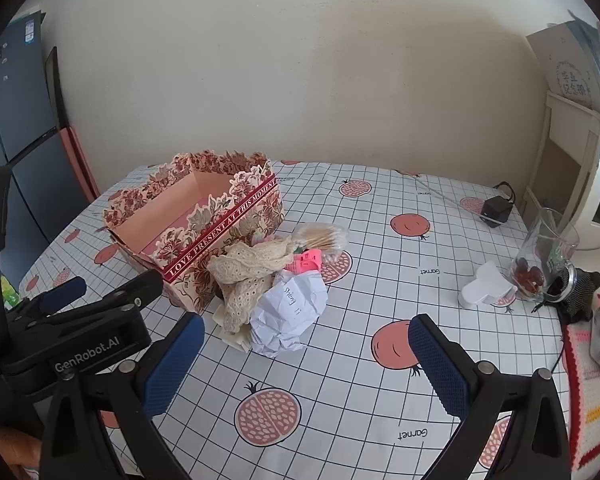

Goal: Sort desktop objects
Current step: 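Reach the right tool to the folded white paper while the left tool approaches the beige lace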

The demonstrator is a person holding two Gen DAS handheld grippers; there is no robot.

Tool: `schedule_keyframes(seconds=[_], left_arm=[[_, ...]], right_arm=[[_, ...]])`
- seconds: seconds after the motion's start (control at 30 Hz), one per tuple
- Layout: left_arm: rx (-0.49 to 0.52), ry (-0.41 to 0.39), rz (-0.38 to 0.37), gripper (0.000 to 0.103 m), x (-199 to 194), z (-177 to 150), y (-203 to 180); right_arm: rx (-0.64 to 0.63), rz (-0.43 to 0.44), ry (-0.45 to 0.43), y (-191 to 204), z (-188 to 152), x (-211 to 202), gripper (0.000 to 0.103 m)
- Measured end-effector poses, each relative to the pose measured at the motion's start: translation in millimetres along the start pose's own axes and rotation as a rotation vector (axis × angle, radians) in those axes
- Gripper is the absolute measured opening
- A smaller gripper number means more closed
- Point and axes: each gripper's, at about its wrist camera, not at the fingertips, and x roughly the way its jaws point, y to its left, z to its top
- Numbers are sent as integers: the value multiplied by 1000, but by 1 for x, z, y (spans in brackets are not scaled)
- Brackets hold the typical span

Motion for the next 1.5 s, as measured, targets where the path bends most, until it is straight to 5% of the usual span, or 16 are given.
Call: schedule_keyframes(seconds=[0.3,0.4,0.53,0.87,1.17,1.5], left_arm=[[-13,-37,-46,103,-23,5,2],[-6,-28,-111,103,-30,16,-3],[-23,-42,-196,103,-36,32,-17],[-73,-51,-290,103,-7,70,-45],[19,45,-261,103,44,57,-67],[33,157,-217,103,85,34,-69]], right_arm=[[24,3,-27,1,3,-26,103],[48,42,-58,-6,10,-34,103],[86,-8,-90,-20,18,-44,103],[198,-56,-97,-79,58,-34,103],[327,-187,-90,-150,87,2,103],[398,-225,100,-199,45,72,103]])
